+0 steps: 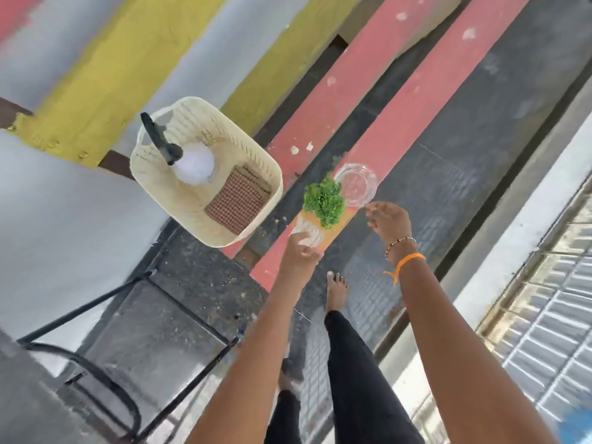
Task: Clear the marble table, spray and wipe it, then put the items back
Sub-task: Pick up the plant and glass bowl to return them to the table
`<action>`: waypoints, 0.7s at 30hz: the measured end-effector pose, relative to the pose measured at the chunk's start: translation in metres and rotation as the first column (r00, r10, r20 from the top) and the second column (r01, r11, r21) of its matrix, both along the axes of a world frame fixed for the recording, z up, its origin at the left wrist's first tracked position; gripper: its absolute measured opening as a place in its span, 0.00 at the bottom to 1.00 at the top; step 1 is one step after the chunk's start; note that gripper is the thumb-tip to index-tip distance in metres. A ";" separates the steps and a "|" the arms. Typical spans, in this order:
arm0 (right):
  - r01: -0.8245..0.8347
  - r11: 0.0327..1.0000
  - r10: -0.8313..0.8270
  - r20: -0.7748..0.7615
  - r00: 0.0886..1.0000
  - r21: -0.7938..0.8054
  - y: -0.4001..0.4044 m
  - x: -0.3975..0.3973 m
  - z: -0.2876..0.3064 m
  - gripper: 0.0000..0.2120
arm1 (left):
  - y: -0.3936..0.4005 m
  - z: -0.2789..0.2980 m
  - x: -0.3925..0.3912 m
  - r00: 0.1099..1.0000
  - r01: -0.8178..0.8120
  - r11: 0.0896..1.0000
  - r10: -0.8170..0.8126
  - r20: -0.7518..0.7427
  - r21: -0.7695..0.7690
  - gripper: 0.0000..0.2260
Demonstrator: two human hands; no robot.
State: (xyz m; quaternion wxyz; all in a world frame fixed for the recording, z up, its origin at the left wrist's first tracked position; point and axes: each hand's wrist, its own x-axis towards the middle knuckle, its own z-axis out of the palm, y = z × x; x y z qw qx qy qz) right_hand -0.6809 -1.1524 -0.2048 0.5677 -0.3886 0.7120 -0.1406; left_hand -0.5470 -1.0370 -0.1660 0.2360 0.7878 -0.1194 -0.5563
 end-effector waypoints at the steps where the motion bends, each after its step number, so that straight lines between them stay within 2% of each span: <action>1: -0.005 1.000 0.005 -0.019 1.000 0.015 -0.009 -0.001 -0.009 0.10 | -0.005 -0.007 -0.002 1.000 -0.013 1.000 0.013 0.001 0.006 0.21; 3: -0.004 0.999 0.006 -0.042 0.999 0.046 -0.024 -0.001 -0.027 0.13 | -0.015 -0.024 -0.004 1.000 -0.005 0.999 0.004 0.012 0.038 0.25; 6: 0.004 0.997 0.001 -0.062 0.998 0.080 -0.037 0.001 -0.048 0.09 | -0.026 -0.045 -0.004 0.997 0.023 0.997 -0.029 0.078 0.078 0.31; 11: 0.045 0.997 -0.037 -0.133 0.990 0.059 -0.044 0.010 -0.078 0.06 | -0.034 -0.074 -0.005 0.935 0.105 0.994 -0.110 0.338 0.034 0.36; 13: -0.010 0.999 0.017 -0.198 0.980 0.036 -0.046 0.011 -0.088 0.07 | -0.039 -0.087 -0.006 0.910 0.138 0.990 -0.141 0.391 0.038 0.37; 15: -0.046 0.999 0.043 -0.227 0.973 -0.005 -0.047 0.012 -0.092 0.07 | -0.044 -0.097 -0.006 0.866 0.207 0.978 -0.190 0.463 0.014 0.33; 17: -0.040 0.998 0.031 -0.226 0.974 -0.038 -0.047 0.013 -0.094 0.08 | -0.050 -0.103 -0.007 0.823 0.254 0.966 -0.184 0.537 -0.057 0.25; 21: -0.014 0.998 0.001 -0.211 0.978 -0.060 -0.044 0.012 -0.094 0.08 | -0.058 -0.110 -0.011 0.821 0.231 0.963 -0.114 0.560 -0.142 0.14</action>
